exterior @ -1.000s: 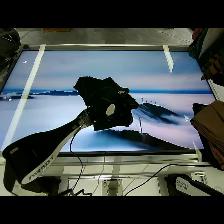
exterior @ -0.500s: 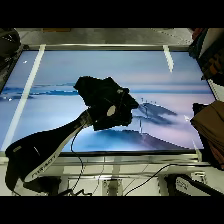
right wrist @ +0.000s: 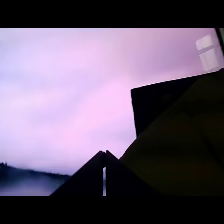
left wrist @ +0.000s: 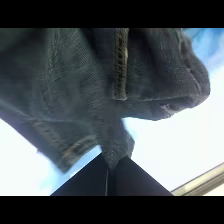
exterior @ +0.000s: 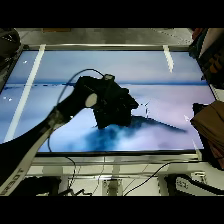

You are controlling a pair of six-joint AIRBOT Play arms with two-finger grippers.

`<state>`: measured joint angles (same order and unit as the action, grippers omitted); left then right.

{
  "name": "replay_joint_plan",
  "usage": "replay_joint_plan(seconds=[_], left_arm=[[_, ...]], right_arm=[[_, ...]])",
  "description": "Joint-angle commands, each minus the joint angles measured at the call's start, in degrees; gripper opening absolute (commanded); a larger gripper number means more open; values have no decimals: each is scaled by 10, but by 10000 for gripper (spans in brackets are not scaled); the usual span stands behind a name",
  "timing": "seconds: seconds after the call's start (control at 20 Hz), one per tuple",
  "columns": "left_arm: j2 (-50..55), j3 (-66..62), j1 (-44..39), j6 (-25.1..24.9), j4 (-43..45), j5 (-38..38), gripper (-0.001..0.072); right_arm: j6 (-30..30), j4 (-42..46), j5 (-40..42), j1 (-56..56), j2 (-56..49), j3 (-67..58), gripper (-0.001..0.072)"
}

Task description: Fold the clothes and pants, and hang the long-sleeved shirts on hangers.

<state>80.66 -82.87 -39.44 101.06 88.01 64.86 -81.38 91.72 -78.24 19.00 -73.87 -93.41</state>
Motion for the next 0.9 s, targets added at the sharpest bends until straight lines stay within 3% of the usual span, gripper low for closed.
replay_joint_plan(seconds=[0.0,0.15,0.25,0.4,0.45,0.5,0.55,0.85], left_arm=[[-88,-1,33,-32,14,29,30],[-171,-1,73,-53,85,63,30],[-218,0,108,-71,139,75,30],[-265,0,173,-77,179,79,30],[-274,0,195,-78,184,82,30],[-279,0,220,-85,185,89,30],[-280,0,243,-95,185,99,30],[-267,0,371,-101,184,120,30]], right_arm=[[153,-145,-22,0,-14,62,30],[297,-327,-24,-2,-14,170,30],[358,-428,-19,-10,-14,245,30],[360,-514,21,-57,-14,347,46],[360,-527,41,-81,-14,375,144],[360,-531,64,-107,-14,397,319],[360,-530,91,-138,-15,416,439],[335,-526,270,-304,-17,448,451]])
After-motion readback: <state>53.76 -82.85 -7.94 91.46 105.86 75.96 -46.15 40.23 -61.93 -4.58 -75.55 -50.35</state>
